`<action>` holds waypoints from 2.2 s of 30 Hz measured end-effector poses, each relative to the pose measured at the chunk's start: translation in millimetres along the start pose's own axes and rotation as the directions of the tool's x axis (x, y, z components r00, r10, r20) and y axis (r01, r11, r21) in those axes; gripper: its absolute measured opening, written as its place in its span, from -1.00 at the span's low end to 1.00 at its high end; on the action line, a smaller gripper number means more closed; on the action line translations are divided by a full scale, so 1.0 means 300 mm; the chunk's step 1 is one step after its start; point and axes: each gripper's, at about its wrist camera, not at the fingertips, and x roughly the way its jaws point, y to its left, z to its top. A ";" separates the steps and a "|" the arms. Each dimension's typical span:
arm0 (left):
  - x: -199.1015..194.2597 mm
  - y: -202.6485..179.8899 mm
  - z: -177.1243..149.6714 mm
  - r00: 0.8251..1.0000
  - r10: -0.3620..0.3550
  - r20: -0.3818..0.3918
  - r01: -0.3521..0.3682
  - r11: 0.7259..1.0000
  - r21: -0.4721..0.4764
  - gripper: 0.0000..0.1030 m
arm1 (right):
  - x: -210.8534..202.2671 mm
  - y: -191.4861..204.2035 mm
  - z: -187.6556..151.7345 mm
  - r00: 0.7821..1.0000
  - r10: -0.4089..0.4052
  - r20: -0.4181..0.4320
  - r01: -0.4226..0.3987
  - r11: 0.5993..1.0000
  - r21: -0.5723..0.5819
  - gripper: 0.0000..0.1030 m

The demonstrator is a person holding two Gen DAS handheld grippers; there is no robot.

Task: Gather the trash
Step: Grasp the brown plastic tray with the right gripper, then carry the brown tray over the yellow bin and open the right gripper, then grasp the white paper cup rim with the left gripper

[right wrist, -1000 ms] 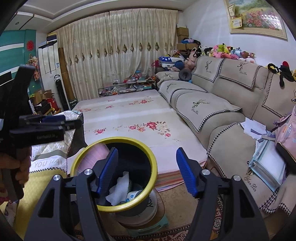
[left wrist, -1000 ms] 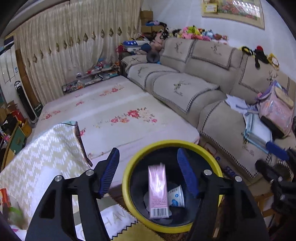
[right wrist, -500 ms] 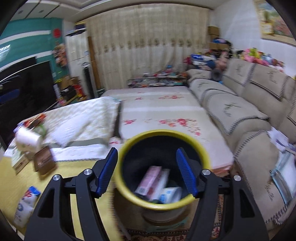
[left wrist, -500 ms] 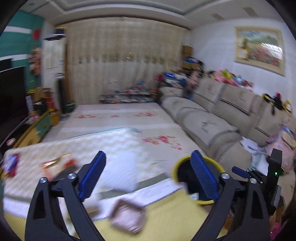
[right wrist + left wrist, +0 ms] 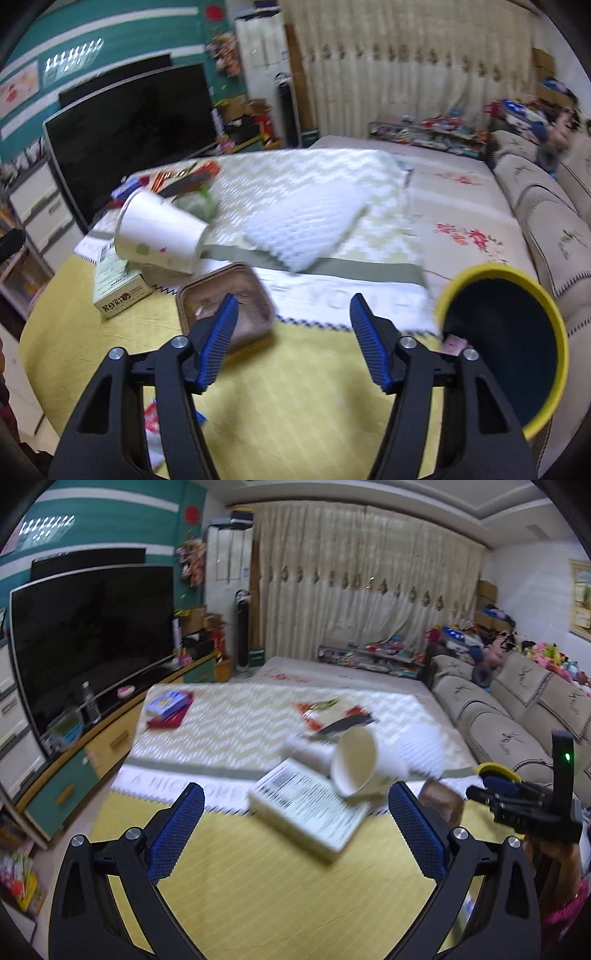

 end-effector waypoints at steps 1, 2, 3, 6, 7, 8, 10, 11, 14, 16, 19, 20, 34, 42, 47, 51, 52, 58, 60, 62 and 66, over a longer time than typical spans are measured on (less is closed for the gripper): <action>0.002 0.011 -0.011 1.000 0.005 -0.005 -0.005 1.000 -0.002 0.91 | 0.020 0.009 0.010 1.000 -0.002 -0.015 0.001 1.000 -0.009 0.09; 0.007 0.002 -0.016 1.000 0.009 -0.006 -0.009 1.000 -0.001 0.91 | 0.032 0.016 0.010 1.000 0.001 -0.023 -0.002 1.000 -0.013 0.02; 0.006 0.003 -0.025 1.000 0.011 -0.006 -0.011 1.000 0.000 0.91 | 0.055 0.021 0.018 0.999 0.007 -0.042 -0.008 1.000 -0.017 -0.03; 0.015 -0.010 -0.030 1.000 0.006 -0.006 -0.006 1.000 0.008 0.91 | 0.104 0.029 0.026 0.996 0.013 -0.085 -0.016 0.999 -0.031 -0.11; 0.017 -0.012 -0.033 1.000 0.003 -0.007 -0.003 1.000 0.011 0.91 | 0.121 0.033 0.028 0.995 0.007 -0.100 -0.011 0.999 -0.035 -0.12; 0.018 -0.037 -0.025 1.000 0.001 -0.009 0.000 1.000 0.015 0.91 | 0.128 0.035 0.029 0.994 0.006 -0.105 -0.010 0.999 -0.037 -0.15; 0.020 -0.060 -0.027 1.000 -0.005 -0.013 0.006 1.000 0.021 0.91 | 0.142 0.041 0.027 0.994 0.006 -0.114 -0.010 0.999 -0.038 -0.23; 0.022 -0.066 -0.026 1.000 -0.008 -0.014 0.008 1.000 0.023 0.91 | 0.148 0.044 0.028 0.993 0.005 -0.119 -0.010 0.999 -0.039 -0.31; 0.032 -0.075 -0.026 1.000 -0.012 -0.021 0.012 1.000 0.020 0.91 | 0.160 0.047 0.024 0.992 0.007 -0.125 -0.012 0.999 -0.042 -0.48; 0.037 -0.076 -0.027 1.000 -0.012 -0.025 0.013 1.000 0.017 0.91 | 0.164 0.046 0.022 0.992 0.006 -0.123 -0.010 0.999 -0.038 -0.68; 0.045 -0.073 -0.029 1.000 -0.009 -0.029 0.009 1.000 0.013 0.91 | 0.149 0.040 0.023 0.995 0.009 -0.101 -0.012 1.000 -0.027 -0.80; 0.047 -0.074 -0.030 1.000 -0.008 -0.030 0.009 1.000 0.012 0.91 | 0.136 0.038 0.024 0.996 0.010 -0.088 -0.012 1.000 -0.022 -0.85; 0.069 -0.098 -0.059 0.999 -0.013 -0.049 0.014 1.000 0.023 0.91 | -0.080 -0.111 0.002 0.997 -0.052 0.053 0.045 0.990 0.136 -0.88; 0.079 -0.124 -0.063 0.998 -0.020 -0.058 0.022 0.999 0.042 0.91 | -0.167 -0.385 -0.069 0.970 -0.240 0.049 0.214 0.930 0.299 -0.88; 0.087 -0.145 -0.058 0.998 -0.024 -0.064 0.028 0.998 0.058 0.91 | -0.161 -0.523 -0.123 0.943 -0.333 0.007 0.308 0.880 0.361 -0.88; 0.097 -0.166 -0.053 0.997 -0.030 -0.072 0.035 0.997 0.068 0.91 | -0.133 -0.586 -0.145 0.908 -0.417 -0.021 0.396 0.843 0.366 -0.83; 0.099 -0.170 -0.053 0.997 -0.031 -0.074 0.036 0.997 0.071 0.91 | -0.125 -0.599 -0.150 0.897 -0.441 -0.030 0.421 0.832 0.362 -0.74; 0.120 -0.190 -0.051 0.996 -0.031 -0.084 0.039 0.995 0.091 0.91 | -0.126 -0.592 -0.166 0.887 -0.462 -0.016 0.434 0.819 0.375 -0.30; 0.129 -0.194 -0.051 0.996 -0.041 -0.085 0.049 0.994 0.096 0.91 | -0.131 -0.561 -0.163 0.888 -0.459 -0.004 0.429 0.828 0.362 -0.29; 0.144 -0.199 -0.049 0.995 -0.046 -0.089 0.055 0.993 0.105 0.91 | -0.138 -0.530 -0.157 0.893 -0.451 0.009 0.420 0.838 0.348 -0.28; 0.205 -0.217 -0.021 0.993 -0.060 -0.103 0.075 0.986 0.147 0.91 | -0.142 -0.464 -0.144 0.906 -0.423 0.025 0.392 0.860 0.326 -0.25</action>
